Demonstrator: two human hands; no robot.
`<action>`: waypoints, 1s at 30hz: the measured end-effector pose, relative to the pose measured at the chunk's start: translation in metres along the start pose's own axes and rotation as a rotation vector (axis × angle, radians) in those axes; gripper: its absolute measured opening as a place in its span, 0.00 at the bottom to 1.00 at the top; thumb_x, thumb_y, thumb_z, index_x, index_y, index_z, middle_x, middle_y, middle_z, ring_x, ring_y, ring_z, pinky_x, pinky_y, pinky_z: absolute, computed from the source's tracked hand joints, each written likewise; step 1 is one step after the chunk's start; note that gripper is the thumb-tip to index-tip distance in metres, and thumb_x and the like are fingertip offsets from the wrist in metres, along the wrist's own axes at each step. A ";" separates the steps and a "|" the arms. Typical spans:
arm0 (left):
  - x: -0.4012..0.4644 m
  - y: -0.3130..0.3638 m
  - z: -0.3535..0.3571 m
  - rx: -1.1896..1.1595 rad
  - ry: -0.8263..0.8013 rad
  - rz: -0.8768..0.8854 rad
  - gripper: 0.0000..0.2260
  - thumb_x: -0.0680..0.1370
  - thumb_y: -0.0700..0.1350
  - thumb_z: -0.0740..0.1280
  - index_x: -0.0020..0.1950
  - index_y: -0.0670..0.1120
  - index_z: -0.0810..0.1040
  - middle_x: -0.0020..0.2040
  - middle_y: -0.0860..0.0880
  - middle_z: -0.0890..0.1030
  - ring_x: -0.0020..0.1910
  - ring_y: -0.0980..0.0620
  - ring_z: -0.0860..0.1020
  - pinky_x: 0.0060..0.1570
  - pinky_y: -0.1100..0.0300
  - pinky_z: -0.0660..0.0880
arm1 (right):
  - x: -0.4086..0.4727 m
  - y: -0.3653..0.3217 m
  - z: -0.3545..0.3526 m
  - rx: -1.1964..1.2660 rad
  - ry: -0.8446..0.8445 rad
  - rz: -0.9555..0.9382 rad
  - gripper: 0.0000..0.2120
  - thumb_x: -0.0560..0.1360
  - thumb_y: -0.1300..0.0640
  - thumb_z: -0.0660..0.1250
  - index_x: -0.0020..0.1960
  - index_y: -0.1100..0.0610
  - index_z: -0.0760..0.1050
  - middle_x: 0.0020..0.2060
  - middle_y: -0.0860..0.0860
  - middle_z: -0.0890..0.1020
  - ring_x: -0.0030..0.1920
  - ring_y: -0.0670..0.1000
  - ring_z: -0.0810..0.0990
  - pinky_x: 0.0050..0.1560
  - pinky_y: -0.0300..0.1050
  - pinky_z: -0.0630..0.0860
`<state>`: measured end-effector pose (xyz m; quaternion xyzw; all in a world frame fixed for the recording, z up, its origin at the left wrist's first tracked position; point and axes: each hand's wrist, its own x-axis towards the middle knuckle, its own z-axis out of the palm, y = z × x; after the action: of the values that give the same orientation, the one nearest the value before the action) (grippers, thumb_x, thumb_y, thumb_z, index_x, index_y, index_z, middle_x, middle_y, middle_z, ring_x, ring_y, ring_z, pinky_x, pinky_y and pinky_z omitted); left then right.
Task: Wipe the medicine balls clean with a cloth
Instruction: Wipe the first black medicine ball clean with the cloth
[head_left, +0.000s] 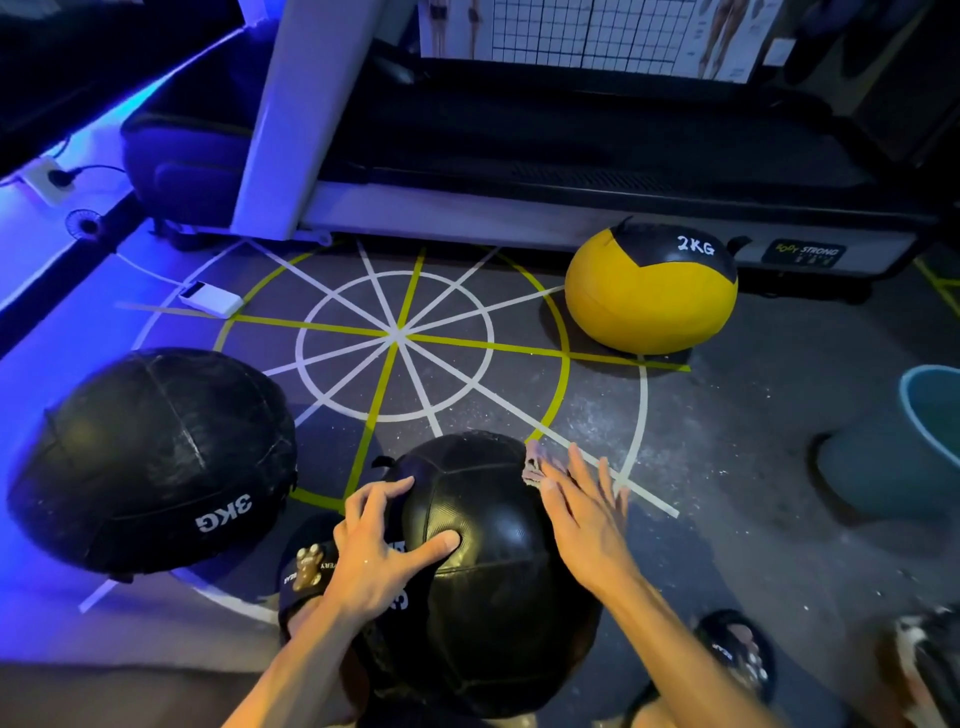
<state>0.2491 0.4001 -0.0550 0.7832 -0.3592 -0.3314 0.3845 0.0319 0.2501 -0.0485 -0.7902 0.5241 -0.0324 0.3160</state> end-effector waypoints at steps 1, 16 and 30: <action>0.000 0.000 0.001 0.001 0.000 -0.001 0.39 0.55 0.77 0.72 0.64 0.69 0.69 0.63 0.73 0.59 0.65 0.51 0.62 0.64 0.55 0.59 | -0.002 0.000 -0.002 -0.069 0.031 -0.004 0.29 0.80 0.33 0.36 0.79 0.33 0.54 0.81 0.40 0.42 0.81 0.52 0.33 0.78 0.56 0.29; -0.002 -0.002 -0.007 0.020 -0.035 0.007 0.41 0.55 0.80 0.70 0.65 0.69 0.68 0.64 0.72 0.59 0.66 0.52 0.62 0.65 0.55 0.59 | -0.007 -0.016 -0.008 0.105 -0.081 -0.325 0.20 0.87 0.51 0.53 0.79 0.43 0.64 0.77 0.34 0.57 0.80 0.37 0.50 0.80 0.40 0.49; 0.003 0.009 -0.006 0.163 -0.077 0.105 0.31 0.61 0.80 0.66 0.54 0.62 0.73 0.63 0.69 0.62 0.66 0.52 0.62 0.63 0.56 0.60 | 0.012 -0.025 -0.033 0.007 -0.018 -0.058 0.16 0.87 0.56 0.54 0.67 0.53 0.78 0.64 0.50 0.80 0.60 0.51 0.82 0.53 0.47 0.73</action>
<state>0.2525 0.3962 -0.0455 0.7787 -0.4400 -0.3103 0.3222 0.0446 0.2313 -0.0126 -0.8043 0.4978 -0.0365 0.3225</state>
